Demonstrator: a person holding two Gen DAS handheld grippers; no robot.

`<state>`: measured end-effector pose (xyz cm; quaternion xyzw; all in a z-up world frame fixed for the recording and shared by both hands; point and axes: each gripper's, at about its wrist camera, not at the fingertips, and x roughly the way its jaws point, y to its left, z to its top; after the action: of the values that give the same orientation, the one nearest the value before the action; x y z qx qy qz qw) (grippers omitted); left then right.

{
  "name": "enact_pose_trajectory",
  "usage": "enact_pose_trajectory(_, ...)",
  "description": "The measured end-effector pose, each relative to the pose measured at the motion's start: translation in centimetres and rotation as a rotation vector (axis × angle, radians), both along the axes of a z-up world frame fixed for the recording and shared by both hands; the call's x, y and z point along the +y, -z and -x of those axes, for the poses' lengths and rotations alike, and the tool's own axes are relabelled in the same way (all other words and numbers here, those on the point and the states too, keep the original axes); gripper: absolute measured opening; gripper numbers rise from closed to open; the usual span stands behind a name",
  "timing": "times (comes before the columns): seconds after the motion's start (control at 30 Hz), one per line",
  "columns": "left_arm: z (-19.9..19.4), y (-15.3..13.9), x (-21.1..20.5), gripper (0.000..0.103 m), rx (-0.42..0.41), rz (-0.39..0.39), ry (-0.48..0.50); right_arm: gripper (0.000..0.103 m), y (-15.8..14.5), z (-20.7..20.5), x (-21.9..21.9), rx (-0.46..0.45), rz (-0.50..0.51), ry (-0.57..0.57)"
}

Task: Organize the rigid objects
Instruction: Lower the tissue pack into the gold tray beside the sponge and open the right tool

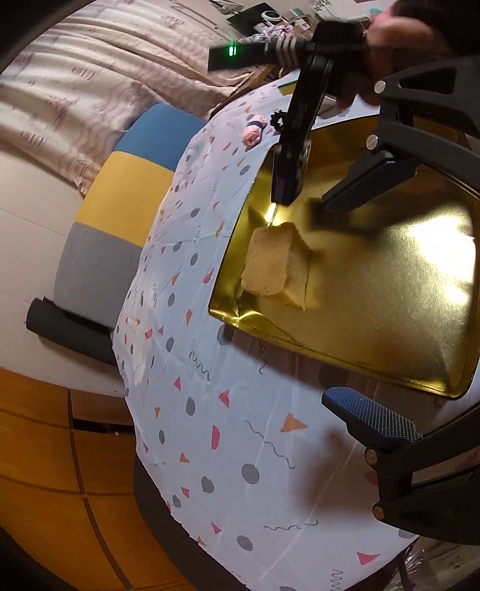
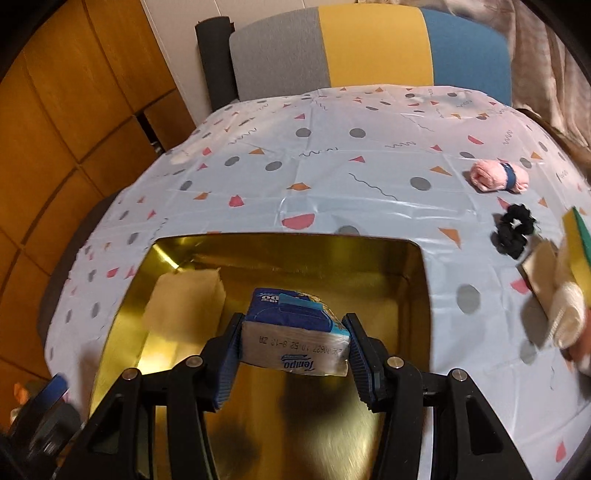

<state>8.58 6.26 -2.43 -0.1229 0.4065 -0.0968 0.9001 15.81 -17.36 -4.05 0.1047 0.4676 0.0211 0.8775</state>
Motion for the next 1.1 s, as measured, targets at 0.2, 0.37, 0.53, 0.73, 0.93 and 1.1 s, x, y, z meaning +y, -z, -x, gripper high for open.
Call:
enact_pose_trajectory(0.2, -0.3, 0.6, 0.6, 0.097, 0.024, 0.026, -0.013, 0.054, 1.5, -3.1, 2.0, 0.002, 0.024, 0.011)
enact_pose_trajectory(0.37, -0.3, 0.6, 0.7, 0.097, 0.025, 0.026, -0.018, 0.066, 2.8, -3.4, 3.0, 0.071, -0.009, -0.036)
enact_pose_trajectory(0.53, -0.2, 0.4, 0.7, 0.097, 0.023, 0.032, -0.023, 0.075, 1.3, -0.7, 1.5, 0.028, -0.061, -0.028)
enact_pose_trajectory(0.73, 0.1, 0.3, -0.4, 0.097, 0.032, 0.05, 0.007, 0.078, -1.6, 2.9, -0.3, -0.065, -0.054, -0.027)
enact_pose_trajectory(0.93, 0.9, 0.2, -2.6, 0.097, 0.032, 0.035, 0.065, 0.078, -2.7, 6.4, -2.0, -0.099, -0.01, -0.013)
enact_pose_trajectory(1.1, 1.9, 0.1, -5.4, 0.097, 0.02, 0.021, 0.152, 0.078, -2.7, 9.1, -3.6, -0.118, 0.06, 0.002)
